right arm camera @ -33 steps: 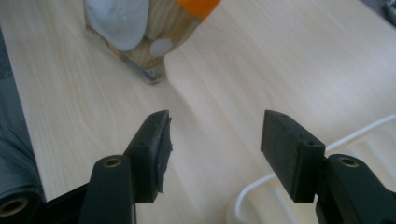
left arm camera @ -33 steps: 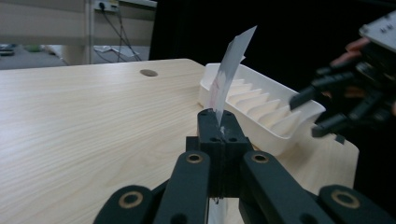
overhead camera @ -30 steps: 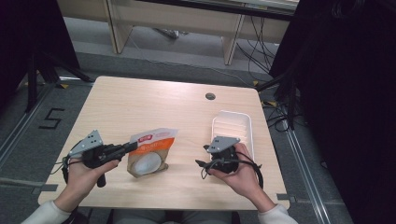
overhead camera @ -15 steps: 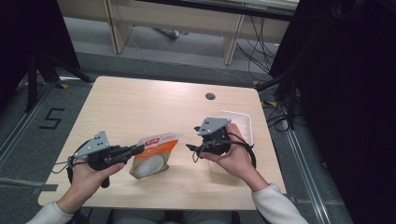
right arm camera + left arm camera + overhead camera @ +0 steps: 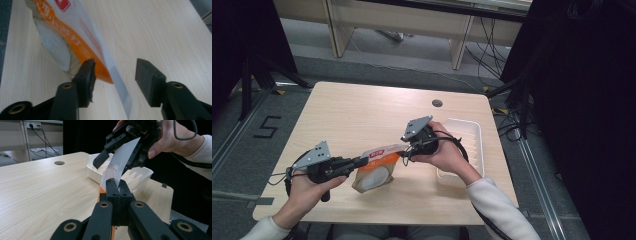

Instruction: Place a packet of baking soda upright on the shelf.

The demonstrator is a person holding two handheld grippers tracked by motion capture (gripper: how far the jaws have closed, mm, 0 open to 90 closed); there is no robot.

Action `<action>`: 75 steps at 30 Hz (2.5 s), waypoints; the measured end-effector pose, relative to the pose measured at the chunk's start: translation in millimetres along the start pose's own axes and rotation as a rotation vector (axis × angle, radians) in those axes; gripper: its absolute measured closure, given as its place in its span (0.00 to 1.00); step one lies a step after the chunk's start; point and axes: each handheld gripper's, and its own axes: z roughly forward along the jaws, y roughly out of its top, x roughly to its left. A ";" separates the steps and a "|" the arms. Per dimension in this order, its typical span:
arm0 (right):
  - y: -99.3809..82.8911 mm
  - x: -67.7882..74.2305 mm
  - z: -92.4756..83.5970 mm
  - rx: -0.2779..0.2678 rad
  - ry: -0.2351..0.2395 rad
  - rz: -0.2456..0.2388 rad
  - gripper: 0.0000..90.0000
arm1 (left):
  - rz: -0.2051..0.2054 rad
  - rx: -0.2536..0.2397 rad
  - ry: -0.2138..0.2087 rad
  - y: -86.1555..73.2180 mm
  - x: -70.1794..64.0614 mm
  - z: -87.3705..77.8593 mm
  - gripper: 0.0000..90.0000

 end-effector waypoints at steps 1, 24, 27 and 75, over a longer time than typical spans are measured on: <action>0.0 0.0 0.0 0.000 0.000 0.000 0.58 | 0.011 0.000 -0.005 0.2 0.6 0.1 1.00; 6.2 14.3 10.7 0.058 0.118 0.001 0.99 | -0.019 0.007 0.047 -4.1 12.9 -3.8 1.00; 9.9 16.0 10.9 0.071 0.124 -0.006 1.00 | -0.041 0.002 0.065 -7.1 16.2 -5.5 0.99; 58.6 -1.2 -37.7 0.297 0.088 -0.042 1.00 | -0.121 0.131 0.192 -63.2 15.0 -34.0 0.30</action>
